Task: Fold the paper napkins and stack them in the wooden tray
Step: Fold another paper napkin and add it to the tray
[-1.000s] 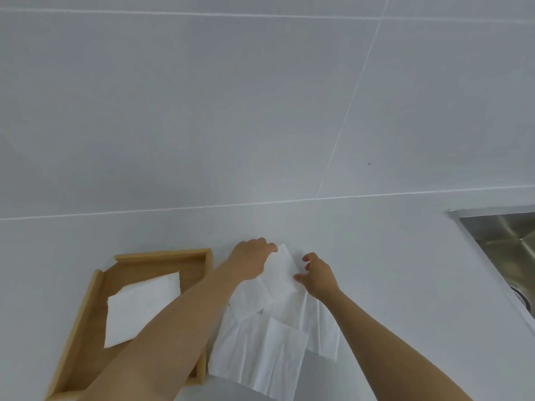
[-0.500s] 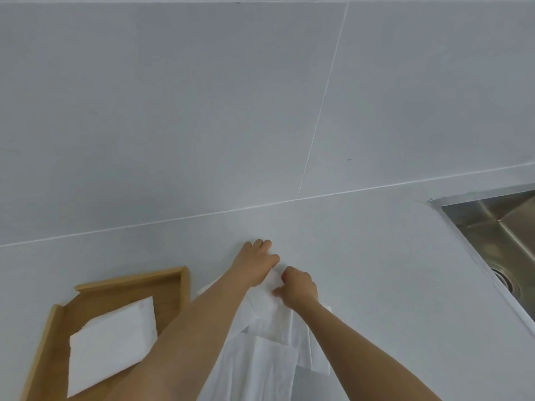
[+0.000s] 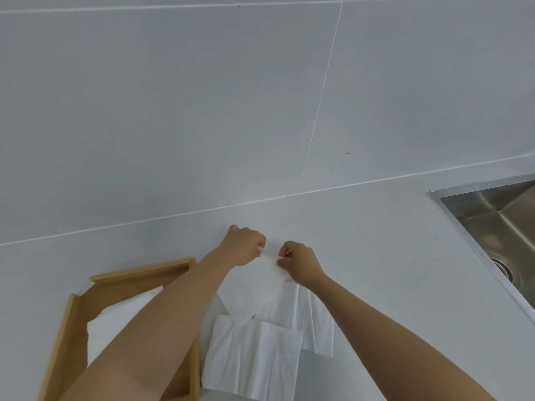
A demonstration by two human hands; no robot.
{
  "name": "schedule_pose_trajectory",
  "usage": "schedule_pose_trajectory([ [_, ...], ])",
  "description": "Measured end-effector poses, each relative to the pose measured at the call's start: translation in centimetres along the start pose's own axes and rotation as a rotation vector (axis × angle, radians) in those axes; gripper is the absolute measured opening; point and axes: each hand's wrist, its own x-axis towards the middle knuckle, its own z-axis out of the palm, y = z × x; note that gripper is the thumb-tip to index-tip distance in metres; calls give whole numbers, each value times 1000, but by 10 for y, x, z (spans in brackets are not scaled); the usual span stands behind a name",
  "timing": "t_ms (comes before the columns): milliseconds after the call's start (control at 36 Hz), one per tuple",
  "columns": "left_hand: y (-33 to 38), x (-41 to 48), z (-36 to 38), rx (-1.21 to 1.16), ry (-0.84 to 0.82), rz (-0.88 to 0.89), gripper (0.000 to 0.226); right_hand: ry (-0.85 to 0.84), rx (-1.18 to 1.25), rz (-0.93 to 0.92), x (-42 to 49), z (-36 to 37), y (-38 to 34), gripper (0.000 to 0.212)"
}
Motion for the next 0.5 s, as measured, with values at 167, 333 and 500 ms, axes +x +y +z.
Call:
schedule_pose_trajectory([
  [167,-13,-20,-19,-28,64,-13,23,50,51,-78,9,-14,-15,12],
  [333,-25,-35,-23,57,196,-1,28,62,44,-147,17,-15,-31,11],
  [500,-35,-49,-13,125,209,-5,26,5,25,-166,13,-4,-29,11],
])
